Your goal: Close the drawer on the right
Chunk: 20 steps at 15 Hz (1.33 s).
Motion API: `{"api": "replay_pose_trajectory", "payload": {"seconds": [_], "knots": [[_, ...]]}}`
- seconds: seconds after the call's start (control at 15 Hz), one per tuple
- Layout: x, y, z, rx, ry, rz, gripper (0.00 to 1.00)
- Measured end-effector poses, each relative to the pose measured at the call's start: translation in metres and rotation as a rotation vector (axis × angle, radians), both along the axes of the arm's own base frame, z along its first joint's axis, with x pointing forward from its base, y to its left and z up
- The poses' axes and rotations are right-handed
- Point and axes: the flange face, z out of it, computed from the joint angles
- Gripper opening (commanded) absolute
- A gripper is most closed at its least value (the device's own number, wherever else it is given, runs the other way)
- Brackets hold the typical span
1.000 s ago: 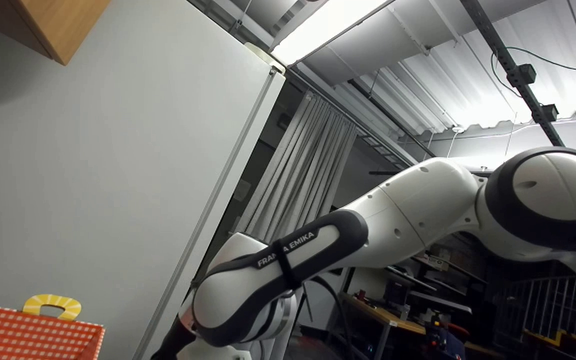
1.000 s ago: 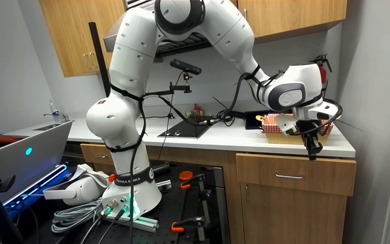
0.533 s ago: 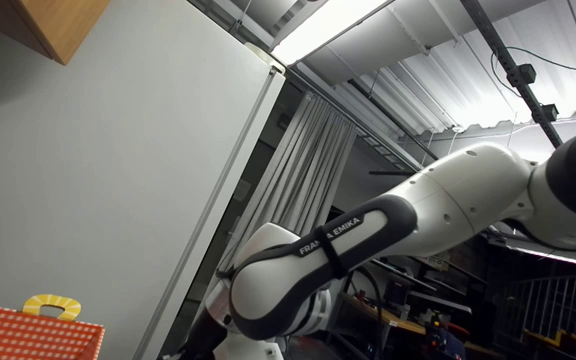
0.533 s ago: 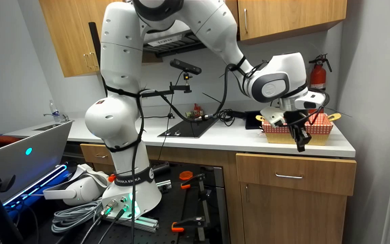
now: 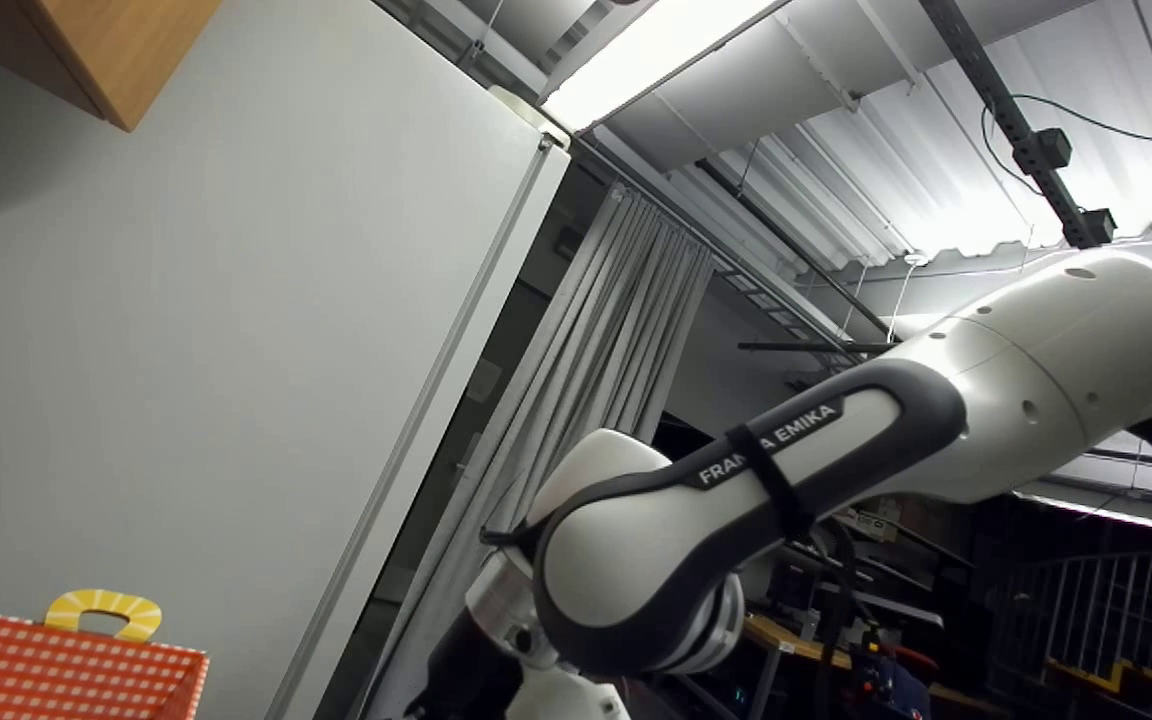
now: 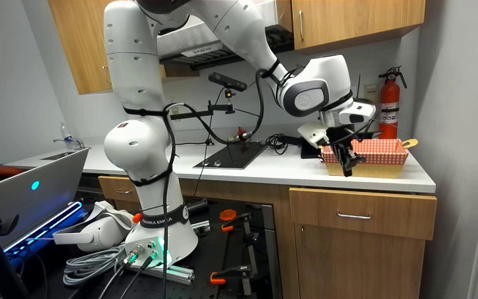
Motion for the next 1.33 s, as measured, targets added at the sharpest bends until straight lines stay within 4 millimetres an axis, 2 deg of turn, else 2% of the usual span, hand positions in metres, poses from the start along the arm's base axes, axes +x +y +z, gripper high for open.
{"api": "replay_pose_trajectory", "payload": {"seconds": [0.2, 0.27, 0.33, 0.93, 1.07, 1.33], "knots": [[-0.016, -0.004, 0.008, -0.005, -0.011, 0.036, 0.00], [-0.021, -0.006, 0.012, -0.004, -0.015, 0.047, 0.26], [-0.025, -0.008, 0.015, -0.002, -0.021, 0.056, 0.27], [-0.052, -0.041, 0.041, 0.004, -0.080, 0.111, 0.94], [-0.056, -0.048, 0.046, 0.001, -0.093, 0.124, 1.00], [-0.059, -0.054, 0.053, 0.006, -0.115, 0.152, 1.00]]}}
